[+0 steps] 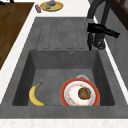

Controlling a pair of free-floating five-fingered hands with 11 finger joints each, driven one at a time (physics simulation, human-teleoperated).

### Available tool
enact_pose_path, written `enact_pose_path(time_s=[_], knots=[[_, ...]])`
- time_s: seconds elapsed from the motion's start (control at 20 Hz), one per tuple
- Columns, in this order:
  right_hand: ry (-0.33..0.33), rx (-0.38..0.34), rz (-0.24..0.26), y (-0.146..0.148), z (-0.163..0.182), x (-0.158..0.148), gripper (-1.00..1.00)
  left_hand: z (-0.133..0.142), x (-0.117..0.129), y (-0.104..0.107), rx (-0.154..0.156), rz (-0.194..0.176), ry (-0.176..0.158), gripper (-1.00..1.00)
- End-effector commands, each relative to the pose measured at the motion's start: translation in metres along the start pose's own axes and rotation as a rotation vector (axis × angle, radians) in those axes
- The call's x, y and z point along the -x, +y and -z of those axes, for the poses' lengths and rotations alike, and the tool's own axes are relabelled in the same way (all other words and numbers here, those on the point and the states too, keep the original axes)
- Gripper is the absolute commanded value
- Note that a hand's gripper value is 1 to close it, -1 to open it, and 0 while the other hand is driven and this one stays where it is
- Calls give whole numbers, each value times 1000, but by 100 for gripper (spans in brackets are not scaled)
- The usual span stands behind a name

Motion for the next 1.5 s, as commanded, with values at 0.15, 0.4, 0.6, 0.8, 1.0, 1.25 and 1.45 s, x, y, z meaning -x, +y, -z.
enact_pose_path(time_s=[0.15,0.4,0.6,0.8,1.0,1.25,1.45], knots=[[-70,-152,62,3,-32,17,-100,0,0,0,0,0,0,0],[-83,-280,8,8,-16,14,-100,0,0,0,0,0,0,0],[-80,-274,-105,2,-1,6,100,0,0,0,0,0,0,0],[-83,-267,-100,-3,15,4,100,0,0,0,0,0,0,0],[-78,-270,-98,5,34,10,100,0,0,0,0,0,0,0],[-73,-295,-50,23,52,22,100,0,0,0,0,0,0,0],[-89,-344,73,26,53,34,100,0,0,0,0,0,0,0]])
